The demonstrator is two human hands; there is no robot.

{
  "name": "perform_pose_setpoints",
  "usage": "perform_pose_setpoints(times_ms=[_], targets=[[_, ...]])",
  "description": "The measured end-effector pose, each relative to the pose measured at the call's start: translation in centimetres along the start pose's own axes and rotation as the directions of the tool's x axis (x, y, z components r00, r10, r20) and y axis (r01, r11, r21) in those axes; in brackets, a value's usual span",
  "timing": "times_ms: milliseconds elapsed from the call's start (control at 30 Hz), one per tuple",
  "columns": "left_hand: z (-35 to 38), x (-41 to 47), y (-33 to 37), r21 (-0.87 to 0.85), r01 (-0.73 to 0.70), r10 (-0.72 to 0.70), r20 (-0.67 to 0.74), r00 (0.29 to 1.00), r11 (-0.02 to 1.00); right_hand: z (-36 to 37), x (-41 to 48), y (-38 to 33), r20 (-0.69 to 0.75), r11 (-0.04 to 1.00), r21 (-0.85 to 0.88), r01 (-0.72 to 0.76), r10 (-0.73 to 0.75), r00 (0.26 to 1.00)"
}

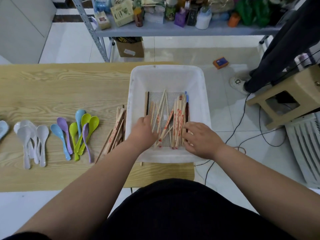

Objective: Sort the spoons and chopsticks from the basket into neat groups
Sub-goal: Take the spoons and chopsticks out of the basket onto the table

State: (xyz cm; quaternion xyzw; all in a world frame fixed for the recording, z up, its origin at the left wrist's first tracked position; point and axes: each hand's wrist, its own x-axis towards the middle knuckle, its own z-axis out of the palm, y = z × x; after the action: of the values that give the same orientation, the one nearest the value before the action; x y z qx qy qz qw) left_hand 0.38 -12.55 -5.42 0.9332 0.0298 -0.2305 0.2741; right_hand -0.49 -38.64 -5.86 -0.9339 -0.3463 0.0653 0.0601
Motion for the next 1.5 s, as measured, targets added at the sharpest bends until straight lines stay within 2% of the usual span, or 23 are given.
perform_pose_setpoints(times_ms=[67, 167, 267, 400, 500, 633, 733, 833, 933, 1000, 1033, 1100, 1300, 1367, 1500], targets=[[1.3, 1.7, 0.4, 0.062, 0.123, -0.127, 0.068, 0.990, 0.990, 0.3, 0.0, -0.2, 0.004, 0.999, 0.041, -0.005, 0.005, 1.000], [3.1, 4.0, 1.1, 0.069, 0.290, -0.293, 0.037, 0.956, 0.955, 0.5, 0.1, -0.1, 0.026, 0.997, 0.074, -0.011, 0.009, 1.000], [4.6, 5.9, 1.9, 0.112, 0.394, -0.390, -0.053, 0.919, 0.912, 0.6, 0.0, 0.2, 0.016, 0.996, 0.091, -0.010, 0.009, 1.000], [5.6, 7.5, 2.3, 0.158, 0.466, -0.457, -0.087, 0.885, 0.871, 1.0, -0.2, 0.2, 0.001, 0.996, 0.084, 0.002, -0.002, 1.000], [6.2, 8.1, 2.2, 0.156, 0.462, -0.446, -0.127, 0.886, 0.873, 1.1, -0.2, 0.4, -0.012, 0.996, 0.089, 0.019, -0.018, 1.000], [6.5, 8.4, 1.9, 0.101, 0.498, -0.489, -0.101, 0.866, 0.861, 1.2, -0.2, 0.4, 0.000, 0.996, 0.068, 0.051, -0.051, 0.999], [6.6, 8.4, 2.0, 0.074, 0.471, -0.464, -0.088, 0.881, 0.879, 1.2, -0.1, 0.5, -0.012, 0.996, 0.064, 0.060, -0.059, 0.998], [6.3, 7.4, 2.5, 0.121, 0.410, -0.404, -0.071, 0.912, 0.904, 1.2, -0.1, 0.5, 0.027, 0.997, 0.060, 0.057, -0.059, 0.998], [6.3, 6.5, 3.1, -0.006, 0.444, -0.444, -0.025, 0.896, 0.896, 1.1, 0.0, 0.4, 0.059, 0.998, 0.054, 0.045, -0.048, 0.997], [6.6, 6.1, 2.7, 0.037, 0.433, -0.431, -0.061, 0.900, 0.901, 1.0, 0.1, 0.4, 0.080, 0.999, 0.032, 0.034, -0.037, 0.996], [6.1, 6.1, 3.0, 0.079, 0.433, -0.433, -0.013, 0.901, 0.898, 0.9, 0.1, 0.3, 0.083, 0.999, 0.027, 0.032, -0.034, 0.996], [5.7, 6.8, 2.8, 0.197, 0.370, -0.376, -0.009, 0.927, 0.908, 0.7, 0.0, 0.2, 0.091, 0.999, 0.018, 0.030, -0.032, 0.995], [5.1, 6.4, 2.5, 0.225, 0.351, -0.364, 0.019, 0.931, 0.909, 0.1, 0.2, 0.3, 0.194, 1.000, -0.021, 0.017, -0.012, 0.981], [4.7, 6.4, 2.4, 0.199, 0.328, -0.333, -0.005, 0.943, 0.924, -0.1, 0.3, 0.2, 0.203, 1.000, -0.029, 0.012, -0.006, 0.979], [2.2, 5.6, 2.6, -0.006, 0.247, -0.246, -0.086, 0.965, 0.969, -0.4, 0.4, -0.1, 0.219, 0.999, -0.040, -0.010, 0.018, 0.976]])
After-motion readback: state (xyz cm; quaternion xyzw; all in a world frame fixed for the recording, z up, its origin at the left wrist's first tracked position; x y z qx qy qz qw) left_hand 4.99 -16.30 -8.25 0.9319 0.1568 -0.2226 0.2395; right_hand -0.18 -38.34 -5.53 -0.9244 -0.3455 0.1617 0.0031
